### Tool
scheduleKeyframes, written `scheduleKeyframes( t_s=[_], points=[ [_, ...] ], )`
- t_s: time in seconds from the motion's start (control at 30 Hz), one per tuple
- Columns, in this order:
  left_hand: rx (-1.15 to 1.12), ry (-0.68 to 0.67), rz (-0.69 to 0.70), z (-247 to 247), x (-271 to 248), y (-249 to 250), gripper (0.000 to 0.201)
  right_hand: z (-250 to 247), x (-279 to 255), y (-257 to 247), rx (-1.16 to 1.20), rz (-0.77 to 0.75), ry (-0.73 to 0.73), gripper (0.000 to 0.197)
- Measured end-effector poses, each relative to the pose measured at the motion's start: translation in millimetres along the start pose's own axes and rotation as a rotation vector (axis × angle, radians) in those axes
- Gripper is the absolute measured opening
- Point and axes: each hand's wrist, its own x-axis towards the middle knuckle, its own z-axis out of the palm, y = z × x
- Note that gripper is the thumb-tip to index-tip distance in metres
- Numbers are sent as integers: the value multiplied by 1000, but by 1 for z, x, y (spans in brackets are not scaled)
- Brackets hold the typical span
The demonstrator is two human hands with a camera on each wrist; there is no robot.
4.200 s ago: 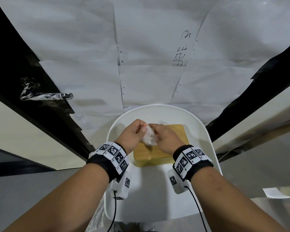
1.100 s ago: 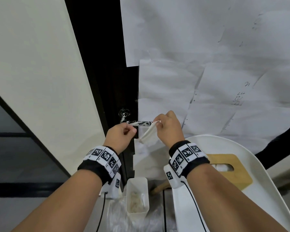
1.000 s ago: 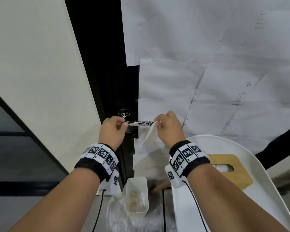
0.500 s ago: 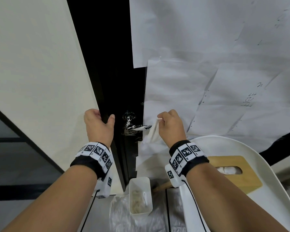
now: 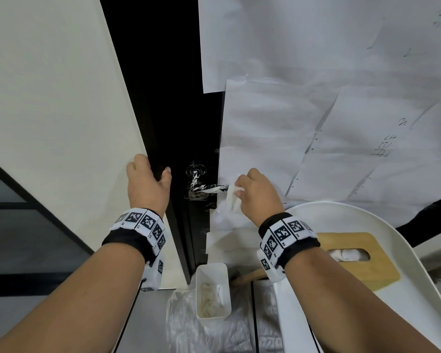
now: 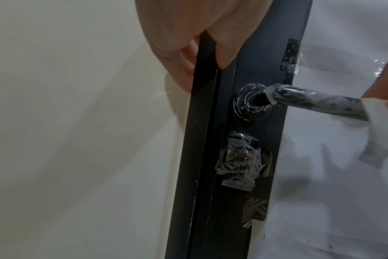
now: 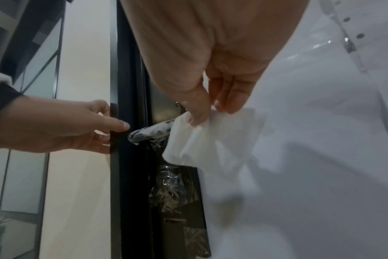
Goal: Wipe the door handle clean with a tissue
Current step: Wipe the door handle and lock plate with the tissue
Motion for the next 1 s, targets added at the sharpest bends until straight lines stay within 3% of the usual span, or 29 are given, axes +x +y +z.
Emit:
scheduleKeyframes(
  t_s=[0.13, 0.3, 0.5, 0.63, 0.83, 1.0],
  points=[
    [17, 2, -2, -1, 0, 2, 30, -4, 3, 6, 0, 9, 68, 14],
    [29, 0, 3, 1, 0, 1, 31, 0, -2, 1, -53, -55, 27, 12],
    [49, -4, 4, 1, 0, 1, 31, -8, 1, 14, 7, 41, 140, 18],
    [51, -5, 2, 2, 0, 1, 31, 2, -3, 7, -18, -48, 55, 19],
    [49, -9, 7, 1, 1, 0, 32, -10, 2, 14, 6, 68, 112, 21],
    [47, -12, 4, 1, 1, 0, 32, -3, 0, -1, -52, -20, 36, 33]
  ],
)
